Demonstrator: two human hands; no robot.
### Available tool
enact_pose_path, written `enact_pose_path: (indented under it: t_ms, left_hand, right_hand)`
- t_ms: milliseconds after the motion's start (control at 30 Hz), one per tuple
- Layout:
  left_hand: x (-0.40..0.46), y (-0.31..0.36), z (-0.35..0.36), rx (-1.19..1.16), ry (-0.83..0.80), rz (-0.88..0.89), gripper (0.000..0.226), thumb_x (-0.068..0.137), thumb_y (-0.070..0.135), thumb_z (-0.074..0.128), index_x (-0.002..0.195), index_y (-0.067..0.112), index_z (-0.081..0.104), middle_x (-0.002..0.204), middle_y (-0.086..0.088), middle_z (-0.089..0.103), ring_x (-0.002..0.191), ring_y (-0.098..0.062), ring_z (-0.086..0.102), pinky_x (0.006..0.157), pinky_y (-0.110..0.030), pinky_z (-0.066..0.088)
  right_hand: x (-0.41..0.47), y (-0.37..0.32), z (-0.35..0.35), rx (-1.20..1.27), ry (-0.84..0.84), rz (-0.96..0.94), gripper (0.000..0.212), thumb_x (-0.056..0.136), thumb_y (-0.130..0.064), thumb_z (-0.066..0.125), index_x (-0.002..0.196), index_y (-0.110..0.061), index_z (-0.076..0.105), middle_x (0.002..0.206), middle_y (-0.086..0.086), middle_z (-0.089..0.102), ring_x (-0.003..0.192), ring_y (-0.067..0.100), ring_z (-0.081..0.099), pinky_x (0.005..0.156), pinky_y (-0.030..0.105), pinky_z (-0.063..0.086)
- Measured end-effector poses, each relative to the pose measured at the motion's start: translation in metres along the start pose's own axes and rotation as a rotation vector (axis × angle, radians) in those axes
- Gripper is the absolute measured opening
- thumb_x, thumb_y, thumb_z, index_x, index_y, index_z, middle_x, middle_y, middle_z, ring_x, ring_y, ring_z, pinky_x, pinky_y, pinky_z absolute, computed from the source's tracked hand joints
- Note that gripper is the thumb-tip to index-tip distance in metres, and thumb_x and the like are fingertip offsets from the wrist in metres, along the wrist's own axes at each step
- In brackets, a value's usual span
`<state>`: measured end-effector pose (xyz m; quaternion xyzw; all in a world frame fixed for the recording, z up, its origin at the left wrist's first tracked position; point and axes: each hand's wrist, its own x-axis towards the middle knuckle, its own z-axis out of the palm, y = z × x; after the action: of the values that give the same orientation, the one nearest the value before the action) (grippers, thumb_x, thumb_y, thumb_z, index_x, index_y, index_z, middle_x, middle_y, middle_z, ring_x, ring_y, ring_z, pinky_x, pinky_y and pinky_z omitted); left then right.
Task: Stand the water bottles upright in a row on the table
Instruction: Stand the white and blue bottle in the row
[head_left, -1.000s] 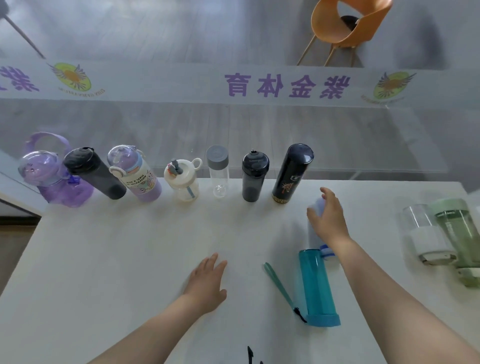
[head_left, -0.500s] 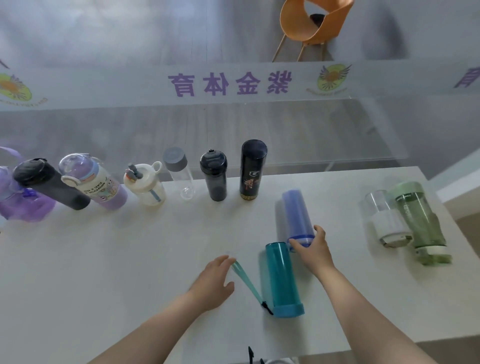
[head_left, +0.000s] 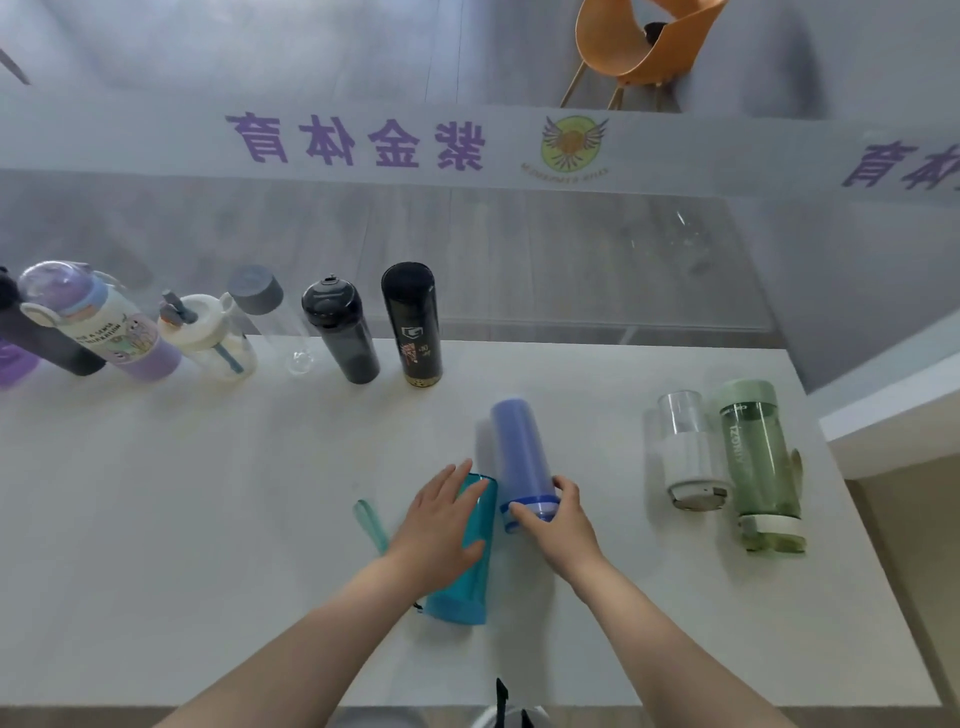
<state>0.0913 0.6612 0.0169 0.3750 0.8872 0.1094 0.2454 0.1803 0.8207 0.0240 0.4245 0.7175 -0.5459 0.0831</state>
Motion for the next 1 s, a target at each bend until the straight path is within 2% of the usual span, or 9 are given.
enact_pose_path:
  t_ms: [133,200,300,400,567,667,767,867,1000]
  left_hand:
    - [0.005,0.023,0.009,0.019,0.008,0.017,0.077,0.091,0.039,0.052,0.153,0.026,0.006,0.163,0.004,0.000,0.150,-0.018,-0.002,0.122,-0.033,0.000]
    - [0.006,0.033,0.009,-0.023,0.022,0.036,0.085,0.090,0.040,0.055,0.153,0.027,0.000,0.163,0.005,0.000,0.150,-0.016,0.001,0.120,-0.028,0.000]
    - [0.006,0.045,0.007,-0.091,0.054,0.062,0.090,0.088,0.043,0.059,0.151,0.035,-0.004,0.162,0.006,0.003,0.148,-0.015,0.011,0.119,-0.026,0.009]
    - [0.005,0.053,0.006,-0.133,0.077,0.076,0.084,0.088,0.046,0.059,0.150,0.041,0.003,0.162,0.009,0.004,0.145,-0.013,0.019,0.115,-0.026,0.022]
    - [0.005,0.057,-0.002,-0.314,0.102,0.057,0.083,0.082,0.047,0.067,0.147,0.044,0.014,0.160,0.018,0.009,0.142,-0.009,0.026,0.111,-0.028,0.036]
    - [0.006,0.057,-0.011,-0.476,0.143,0.027,0.084,0.079,0.045,0.072,0.145,0.042,0.022,0.154,0.016,0.025,0.137,-0.003,0.033,0.112,-0.025,0.034]
    - [0.008,0.059,-0.024,-0.600,0.142,-0.030,0.078,0.079,0.048,0.071,0.143,0.042,0.027,0.145,0.017,0.038,0.123,-0.001,0.045,0.107,-0.028,0.043]
    - [0.012,0.060,-0.037,-0.676,0.084,-0.086,0.072,0.080,0.049,0.069,0.140,0.046,0.030,0.143,0.018,0.043,0.122,-0.006,0.049,0.105,-0.034,0.046]
    - [0.020,0.060,-0.051,-0.694,0.070,-0.113,0.067,0.083,0.049,0.065,0.141,0.040,0.034,0.139,0.015,0.049,0.119,-0.008,0.051,0.103,-0.033,0.047]
  right_hand:
    - [0.001,0.008,-0.019,0.086,-0.089,0.025,0.075,0.081,-0.043,0.071,0.140,-0.017,0.031,0.124,-0.003,0.053,0.104,0.017,0.059,0.088,0.031,0.049]
    - [0.001,0.009,-0.028,0.127,-0.119,0.034,0.075,0.081,-0.047,0.069,0.140,-0.018,0.032,0.124,-0.002,0.054,0.104,0.017,0.060,0.093,0.036,0.051]
    - [-0.002,0.007,-0.040,0.144,-0.166,0.033,0.071,0.083,-0.051,0.065,0.140,-0.026,0.030,0.122,-0.001,0.055,0.099,0.018,0.063,0.090,0.038,0.055]
    - [-0.010,0.003,-0.047,0.179,-0.218,0.027,0.060,0.086,-0.049,0.063,0.133,-0.028,0.034,0.112,-0.004,0.056,0.097,0.017,0.064,0.083,0.034,0.058]
    - [-0.015,0.000,-0.058,0.204,-0.193,-0.045,0.050,0.090,-0.050,0.056,0.131,-0.024,0.045,0.118,0.000,0.060,0.098,0.017,0.065,0.079,0.033,0.059]
    - [-0.019,-0.007,-0.067,0.228,-0.178,-0.129,0.041,0.093,-0.046,0.053,0.130,-0.027,0.050,0.119,-0.001,0.061,0.091,0.017,0.066,0.074,0.030,0.058]
    - [-0.025,-0.015,-0.074,0.208,-0.193,-0.214,0.030,0.098,-0.032,0.050,0.127,-0.033,0.050,0.121,-0.004,0.060,0.083,0.018,0.064,0.077,0.032,0.058]
    - [-0.028,-0.023,-0.077,0.070,-0.178,-0.319,0.041,0.095,-0.016,0.048,0.127,-0.041,0.045,0.126,-0.014,0.056,0.095,0.016,0.062,0.081,0.030,0.055]
    - [-0.025,-0.028,-0.073,-0.141,-0.196,-0.410,0.075,0.084,-0.023,0.063,0.140,-0.048,0.019,0.141,-0.017,0.037,0.121,0.010,0.048,0.096,0.032,0.049]
